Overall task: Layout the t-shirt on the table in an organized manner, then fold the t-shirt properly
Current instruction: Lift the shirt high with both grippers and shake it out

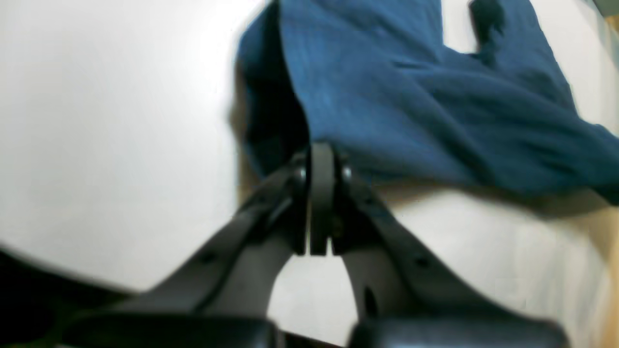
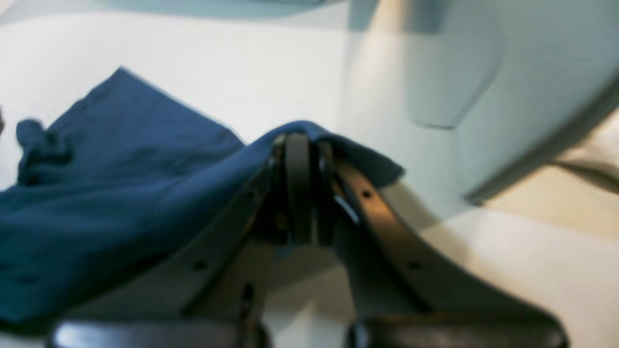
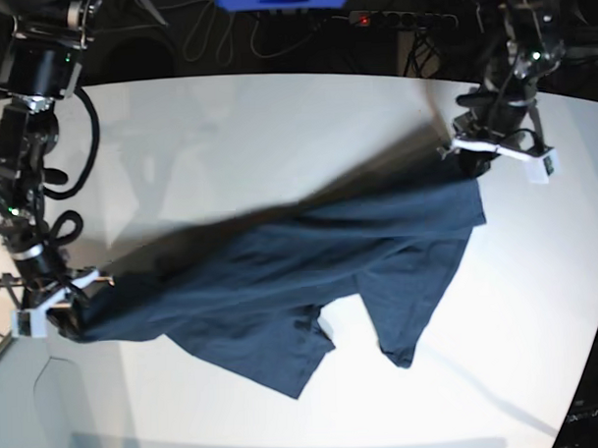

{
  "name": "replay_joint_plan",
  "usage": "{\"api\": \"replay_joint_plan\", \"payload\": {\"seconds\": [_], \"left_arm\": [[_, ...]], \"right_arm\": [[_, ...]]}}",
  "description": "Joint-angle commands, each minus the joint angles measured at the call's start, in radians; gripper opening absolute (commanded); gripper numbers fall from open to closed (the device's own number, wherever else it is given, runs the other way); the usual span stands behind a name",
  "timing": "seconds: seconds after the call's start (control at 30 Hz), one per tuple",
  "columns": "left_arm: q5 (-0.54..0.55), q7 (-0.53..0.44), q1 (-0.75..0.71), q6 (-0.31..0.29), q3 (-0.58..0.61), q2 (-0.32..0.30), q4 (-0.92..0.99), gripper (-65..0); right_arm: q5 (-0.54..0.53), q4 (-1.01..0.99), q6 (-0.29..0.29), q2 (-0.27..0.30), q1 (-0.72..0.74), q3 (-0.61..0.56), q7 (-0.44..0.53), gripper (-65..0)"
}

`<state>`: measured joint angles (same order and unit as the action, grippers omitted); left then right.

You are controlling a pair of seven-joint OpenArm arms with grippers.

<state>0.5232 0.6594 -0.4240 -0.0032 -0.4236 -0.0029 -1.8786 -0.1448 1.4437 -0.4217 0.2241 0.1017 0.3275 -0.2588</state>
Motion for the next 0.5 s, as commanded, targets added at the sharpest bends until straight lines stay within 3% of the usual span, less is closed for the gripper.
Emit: {"api": "replay_joint_plan", "payload": {"seconds": [0.0, 0.1, 0.23, 0.47], "left_arm": [[0.005, -0.016, -0.014, -0.004, -0.014, -0.007, -0.026, -64.9], [0.035, -0.016, -0.040, -0.027, -0.041, -0.010, -0.019, -64.9], [0.087, -0.010, -0.086, -0.156, -0.093, -0.007, -0.017, -64.9], [0.090, -0.008, -0.121, -0.265, -0.131, -0.010, 0.035, -64.8]], "right_arm": [[-0.011, 0.041, -0.001, 0.014, -0.009, 0.023, 0.033, -65.0], [-0.011, 0.102, -0.001, 0.010, -0.076, 0.066, 0.033, -65.0], [-0.011, 0.185, -0.001, -0.002, -0.171, 0.132, 0.033, -65.0], [-0.011, 0.288, -0.004, -0.053, -0.302, 0.207, 0.033, -65.0]]}}
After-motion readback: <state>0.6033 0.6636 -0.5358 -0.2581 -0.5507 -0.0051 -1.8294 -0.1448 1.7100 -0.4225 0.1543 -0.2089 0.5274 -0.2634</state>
